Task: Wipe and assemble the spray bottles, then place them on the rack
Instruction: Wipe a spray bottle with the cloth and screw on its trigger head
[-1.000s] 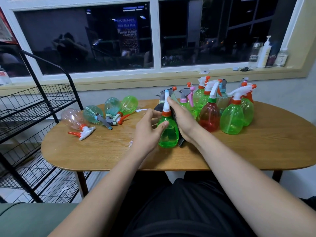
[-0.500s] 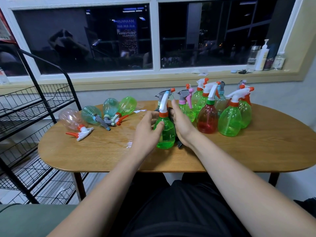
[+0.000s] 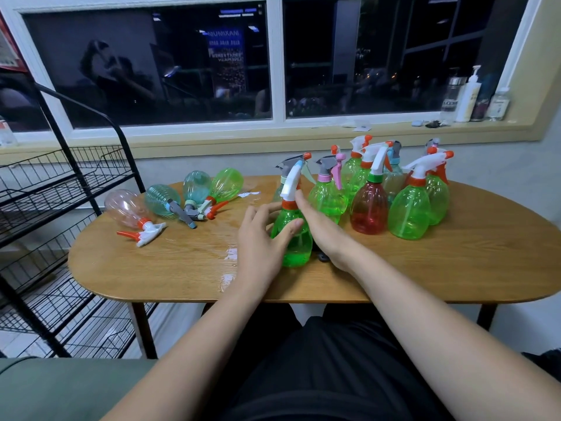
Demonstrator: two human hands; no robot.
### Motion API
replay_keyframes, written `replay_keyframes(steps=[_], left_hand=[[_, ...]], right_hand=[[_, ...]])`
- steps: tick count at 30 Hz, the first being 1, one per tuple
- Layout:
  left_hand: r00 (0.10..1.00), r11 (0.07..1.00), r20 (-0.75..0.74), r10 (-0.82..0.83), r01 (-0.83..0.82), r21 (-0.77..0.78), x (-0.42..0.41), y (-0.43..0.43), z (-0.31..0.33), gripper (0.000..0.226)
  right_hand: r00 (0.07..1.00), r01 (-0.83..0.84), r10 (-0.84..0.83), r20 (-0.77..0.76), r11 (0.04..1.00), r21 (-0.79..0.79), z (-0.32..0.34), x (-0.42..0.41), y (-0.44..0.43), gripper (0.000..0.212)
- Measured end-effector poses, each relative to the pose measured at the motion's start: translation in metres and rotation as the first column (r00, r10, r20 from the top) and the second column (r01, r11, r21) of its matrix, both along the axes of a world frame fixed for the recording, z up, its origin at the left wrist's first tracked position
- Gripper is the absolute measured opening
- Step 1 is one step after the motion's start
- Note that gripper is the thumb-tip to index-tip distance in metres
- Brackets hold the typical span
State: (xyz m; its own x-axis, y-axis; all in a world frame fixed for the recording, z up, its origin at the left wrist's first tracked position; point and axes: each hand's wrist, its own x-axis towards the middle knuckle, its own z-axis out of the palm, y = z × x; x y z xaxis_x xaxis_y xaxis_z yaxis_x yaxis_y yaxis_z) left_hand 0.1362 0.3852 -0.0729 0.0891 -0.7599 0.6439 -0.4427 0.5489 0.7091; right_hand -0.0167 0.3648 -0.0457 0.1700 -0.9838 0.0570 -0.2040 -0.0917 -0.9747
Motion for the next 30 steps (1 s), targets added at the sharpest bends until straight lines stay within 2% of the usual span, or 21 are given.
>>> replay_keyframes(steps=[6, 8, 10, 12, 14, 16, 21, 24, 26, 28, 30], left_hand=[[0.999, 0.998, -0.029, 0.042, -0.043, -0.046, -0.003, 0.006, -0.006, 0.034], [0.998, 0.999, -0.053, 0.032, -0.033, -0.016, -0.003, 0.009, -0.009, 0.031], [0.998, 0.999, -0.047, 0.032, -0.032, -0.003, -0.004, 0.012, -0.011, 0.031], [0.999, 0.999, -0.017, 0.036, -0.036, -0.001, -0.005, 0.016, -0.013, 0.033], [0.999, 0.999, 0.004, 0.033, -0.033, 0.02, -0.006, 0.019, -0.015, 0.037], [1.0, 0.999, 0.007, 0.014, -0.014, 0.045, -0.006, 0.019, -0.014, 0.041], [0.998, 0.999, 0.044, 0.036, -0.037, 0.037, -0.004, 0.018, -0.015, 0.059], [0.997, 0.999, 0.063, 0.039, -0.041, 0.034, -0.003, 0.019, -0.016, 0.062], [0.996, 0.999, 0.08, 0.04, -0.041, 0.019, -0.003, 0.019, -0.017, 0.062], [0.996, 0.999, 0.086, 0.039, -0.038, -0.006, -0.003, 0.02, -0.018, 0.06], [0.998, 0.999, 0.059, 0.025, -0.023, -0.022, -0.002, 0.019, -0.02, 0.055]], right_hand=[[0.983, 0.114, -0.091, 0.156, 0.984, -0.141, 0.014, 0.015, 0.02, 0.071], [0.967, 0.196, -0.163, 0.194, 0.967, -0.161, 0.005, 0.019, 0.022, 0.049], [0.965, 0.239, -0.212, 0.157, 0.955, -0.175, -0.004, 0.022, 0.026, 0.031], [0.975, 0.222, -0.216, 0.051, 0.956, -0.19, -0.013, 0.022, 0.028, 0.04], [0.978, 0.188, -0.2, -0.054, 0.967, -0.174, -0.021, 0.018, 0.028, 0.067], [0.978, 0.179, -0.193, -0.083, 0.972, -0.156, -0.023, 0.014, 0.026, 0.083], [0.965, 0.252, -0.261, -0.009, 0.939, -0.235, -0.024, 0.019, 0.036, 0.061], [0.965, 0.258, -0.255, 0.061, 0.884, -0.39, -0.029, 0.02, 0.039, 0.055], [0.964, 0.259, -0.255, 0.073, 0.845, -0.469, -0.033, 0.02, 0.038, 0.044], [0.967, 0.244, -0.247, 0.064, 0.821, -0.516, -0.035, 0.019, 0.038, 0.043], [0.971, 0.203, -0.24, -0.003, 0.827, -0.524, -0.036, 0.018, 0.038, 0.05]])
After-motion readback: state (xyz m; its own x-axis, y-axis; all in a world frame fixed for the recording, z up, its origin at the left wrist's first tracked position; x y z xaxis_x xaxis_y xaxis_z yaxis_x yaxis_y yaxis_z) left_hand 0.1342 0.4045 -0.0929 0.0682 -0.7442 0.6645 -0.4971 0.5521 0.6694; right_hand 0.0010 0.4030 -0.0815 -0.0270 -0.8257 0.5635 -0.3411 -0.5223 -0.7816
